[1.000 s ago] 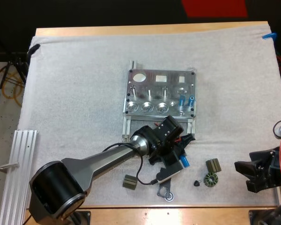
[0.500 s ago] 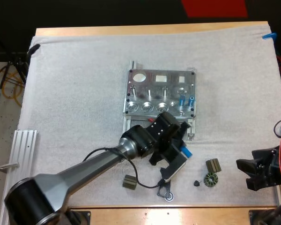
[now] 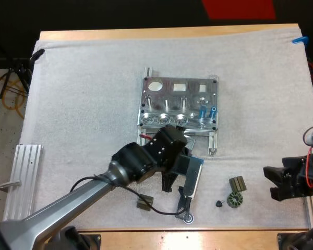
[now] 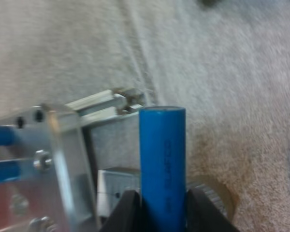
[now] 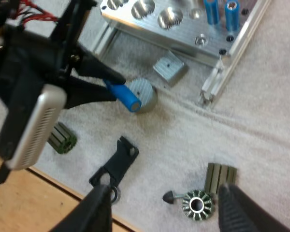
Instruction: Load cells from right to left
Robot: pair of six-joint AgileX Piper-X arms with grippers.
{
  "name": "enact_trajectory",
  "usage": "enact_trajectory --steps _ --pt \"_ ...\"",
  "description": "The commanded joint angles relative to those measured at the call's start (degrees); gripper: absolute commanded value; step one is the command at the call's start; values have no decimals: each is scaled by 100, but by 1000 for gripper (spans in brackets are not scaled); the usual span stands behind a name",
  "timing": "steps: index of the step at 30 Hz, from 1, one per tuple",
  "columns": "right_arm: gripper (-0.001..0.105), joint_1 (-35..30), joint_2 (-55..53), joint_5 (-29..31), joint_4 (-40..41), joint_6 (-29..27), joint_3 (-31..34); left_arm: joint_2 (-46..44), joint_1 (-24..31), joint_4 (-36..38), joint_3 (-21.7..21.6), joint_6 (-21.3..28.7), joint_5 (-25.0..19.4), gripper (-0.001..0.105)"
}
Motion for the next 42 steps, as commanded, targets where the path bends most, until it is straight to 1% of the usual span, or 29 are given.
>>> enact_trajectory --steps 1,3,7,11,13,17,19,21,27,31,32,35,36,38,40,42 --pt "48 -21 53 -84 -172 12 6 -232 -29 28 -17 -240 100 0" --pt "48 -21 118 -236 -318 11 69 -517 -29 28 -17 -344 198 0" --pt "48 -21 190 -521 -519 105 187 -967 -29 153 -17 -375 231 0" --pt "48 -21 206 -1042 -922 287 414 -1437 -29 334 -17 -375 245 0" --pt "48 -21 206 -1367 -1238 510 584 -1682 -29 368 -17 -375 245 0" --pt "48 -21 206 -1812 -1720 748 807 -2008 -29 370 -17 -375 265 0" --pt "48 -21 206 -2165 -2125 1039 972 -2162 -29 404 -17 -375 281 0" --pt "48 -21 219 -2285 -2430 1232 1072 -2227 -29 460 -17 -375 281 0" --pt "48 16 258 -2383 -2939 1305 1286 -2256 -29 542 -17 -375 281 0" --pt "48 83 344 -2691 -3197 1747 1548 -2256 -29 542 -17 -375 281 0" --pt "49 116 367 -2691 -3224 1790 1591 -2256 -29 542 -17 -375 281 0" --pt "54 349 494 -2690 -3514 1981 1732 -2256 -29 542 -17 -375 281 0" --pt "56 476 558 -2669 -3627 2067 1746 -2256 -29 542 -17 -375 281 0" --pt "55 688 672 -2520 -3799 2218 1745 -2256 -29 542 -17 -375 281 0" --pt "55 923 802 -2235 -3945 2256 1745 -2256 -29 542 -17 -375 281 0" --pt "55 1050 916 -2162 -3957 2292 1745 -2256 -29 542 -17 -375 281 0"
